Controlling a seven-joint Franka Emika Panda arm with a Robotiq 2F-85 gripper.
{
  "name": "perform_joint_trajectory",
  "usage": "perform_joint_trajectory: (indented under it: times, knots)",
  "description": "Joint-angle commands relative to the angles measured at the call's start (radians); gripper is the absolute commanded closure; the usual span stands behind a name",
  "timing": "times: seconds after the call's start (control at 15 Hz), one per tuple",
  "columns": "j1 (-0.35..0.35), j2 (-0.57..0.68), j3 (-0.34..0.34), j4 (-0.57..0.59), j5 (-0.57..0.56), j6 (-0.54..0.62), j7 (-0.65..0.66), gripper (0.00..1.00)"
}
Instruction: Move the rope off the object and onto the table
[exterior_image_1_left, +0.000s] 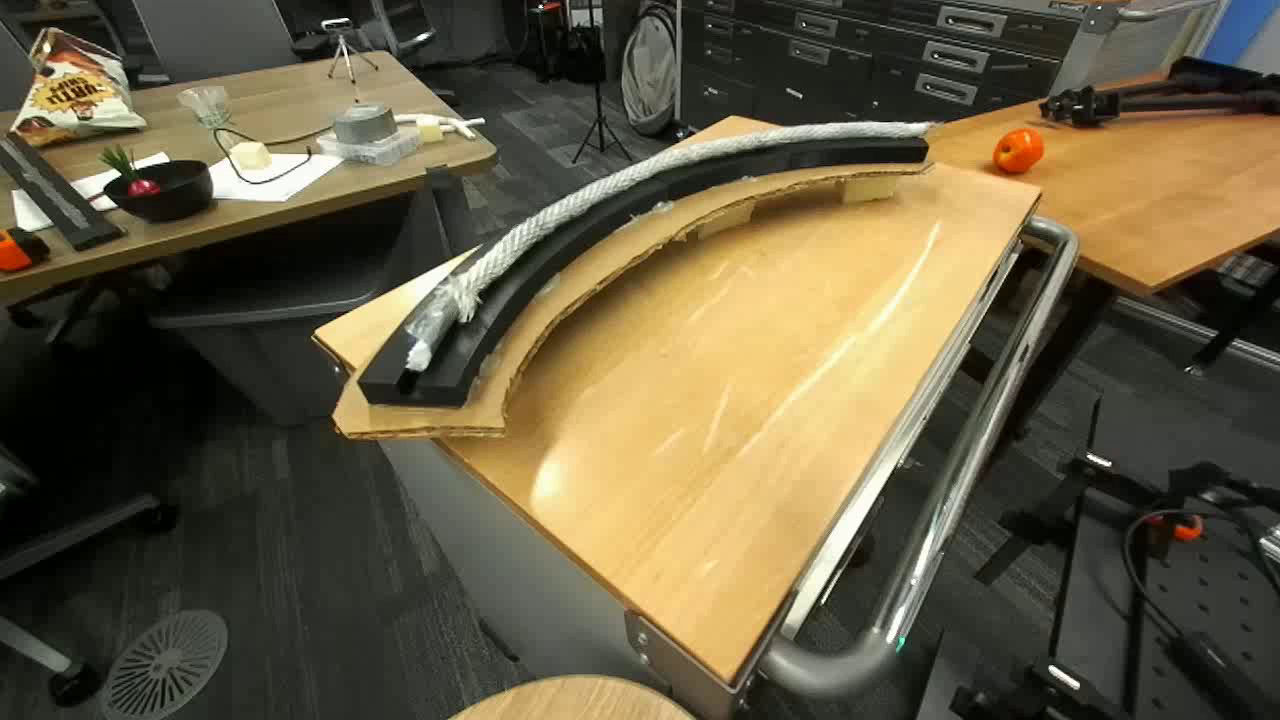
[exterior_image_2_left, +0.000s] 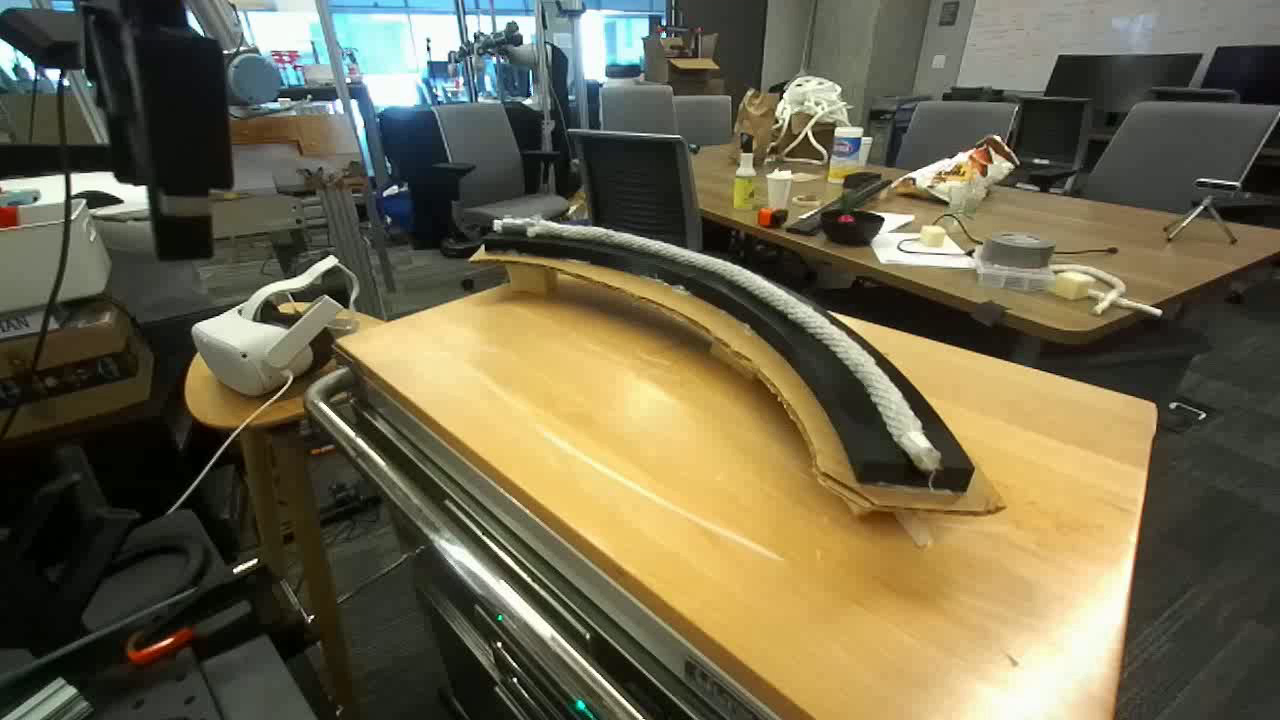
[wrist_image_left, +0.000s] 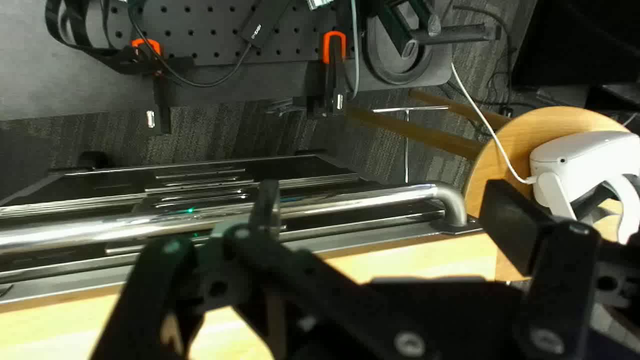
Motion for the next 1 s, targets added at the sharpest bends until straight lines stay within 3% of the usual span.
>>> perform_joint_trajectory:
  times: [0.0,0.4,0.6,0.93]
  knots:
    - [-0.022,0.003,0.017,0.004,0.010,-0.003,-0.013,0.00]
    - [-0.022,-0.001,0.016,0.013,0.010,-0.003,-0.013,0.00]
    - [0.037,0.022,0.112,0.073,-0.067,-0.009,-0.057,0.00]
    - [0.142,0.287,0.253,0.296,-0.075,0.055,-0.101,0.00]
